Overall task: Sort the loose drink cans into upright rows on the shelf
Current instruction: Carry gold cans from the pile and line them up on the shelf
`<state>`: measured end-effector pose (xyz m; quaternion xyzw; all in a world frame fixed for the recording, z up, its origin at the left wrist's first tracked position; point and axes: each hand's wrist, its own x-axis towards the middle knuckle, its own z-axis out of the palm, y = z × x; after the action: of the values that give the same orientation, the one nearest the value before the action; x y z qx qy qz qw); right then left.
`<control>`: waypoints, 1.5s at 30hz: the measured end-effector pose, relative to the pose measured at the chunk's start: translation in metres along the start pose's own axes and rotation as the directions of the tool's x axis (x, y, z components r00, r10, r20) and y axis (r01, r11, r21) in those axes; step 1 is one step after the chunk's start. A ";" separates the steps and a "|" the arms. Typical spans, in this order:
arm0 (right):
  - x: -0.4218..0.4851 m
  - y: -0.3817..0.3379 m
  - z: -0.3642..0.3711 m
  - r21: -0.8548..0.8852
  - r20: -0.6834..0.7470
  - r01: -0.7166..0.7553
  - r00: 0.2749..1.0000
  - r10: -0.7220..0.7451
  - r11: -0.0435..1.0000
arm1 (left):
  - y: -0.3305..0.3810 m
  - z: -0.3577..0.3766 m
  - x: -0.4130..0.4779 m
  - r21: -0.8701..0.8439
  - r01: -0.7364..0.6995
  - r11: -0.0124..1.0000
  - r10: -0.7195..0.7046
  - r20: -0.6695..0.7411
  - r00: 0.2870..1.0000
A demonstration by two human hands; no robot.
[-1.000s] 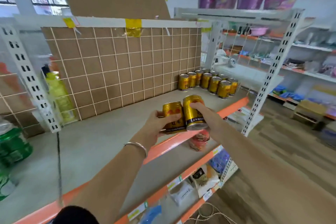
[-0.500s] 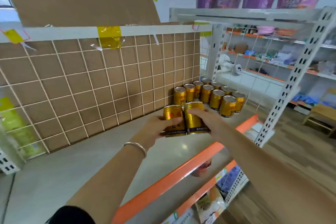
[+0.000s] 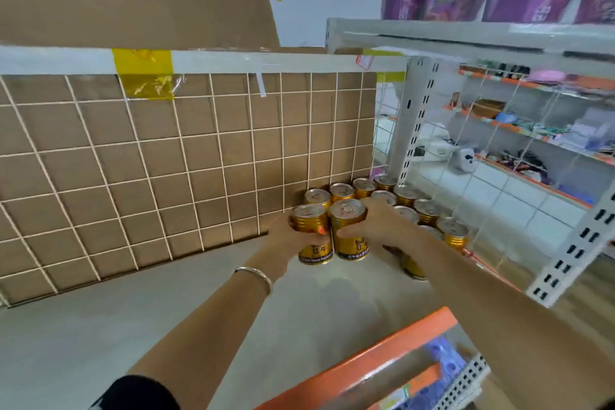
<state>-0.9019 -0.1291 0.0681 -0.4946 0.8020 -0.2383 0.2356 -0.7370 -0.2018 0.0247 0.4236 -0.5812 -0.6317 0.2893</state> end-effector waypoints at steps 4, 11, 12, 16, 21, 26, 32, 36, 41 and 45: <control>0.026 0.012 -0.019 -0.337 -0.034 0.060 0.997 -0.076 0.940 | 0.001 0.029 0.025 -0.014 -0.021 1.000 0.020 -0.099 0.995; 0.070 0.041 -0.035 -0.403 0.004 0.200 0.976 -0.217 0.893 | -0.012 0.056 0.057 0.005 -0.055 0.998 0.055 -0.196 0.979; 0.073 0.044 -0.037 -0.412 0.024 0.202 0.977 -0.211 0.888 | -0.014 0.059 0.058 0.005 -0.063 0.998 0.062 -0.199 0.978; 0.091 0.058 -0.035 -0.455 0.087 0.227 0.974 -0.210 0.861 | -0.024 0.069 0.054 0.101 -0.082 0.992 0.103 -0.232 0.967; 0.106 0.077 -0.034 -0.475 0.150 0.242 0.970 -0.193 0.846 | -0.033 0.084 0.058 0.370 -0.055 0.927 0.175 -0.301 0.937; 0.107 0.077 -0.031 -0.560 0.147 0.260 0.966 -0.214 0.786 | -0.031 0.087 0.058 0.440 0.003 0.898 0.146 -0.306 0.941; 0.096 0.078 -0.021 -0.633 0.079 0.204 0.977 -0.199 0.747 | -0.037 0.086 0.064 0.515 0.070 0.854 0.098 -0.292 0.951; 0.082 0.075 -0.011 -0.669 -0.001 0.199 0.963 -0.269 0.716 | -0.069 0.078 0.068 0.637 0.133 0.759 0.080 -0.295 0.952; 0.064 0.059 -0.003 -0.527 -0.049 0.351 0.897 -0.440 0.774 | -0.066 0.074 0.043 0.713 0.133 0.689 0.120 -0.293 0.948; 0.049 0.035 0.015 -0.412 0.055 0.481 0.861 -0.506 0.774 | -0.062 0.056 0.009 0.669 0.150 0.728 0.073 -0.293 0.953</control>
<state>-0.9357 -0.1615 0.0278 -0.7182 0.6825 -0.1316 0.0312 -0.7818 -0.1721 -0.0398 0.6028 -0.7128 -0.3075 0.1844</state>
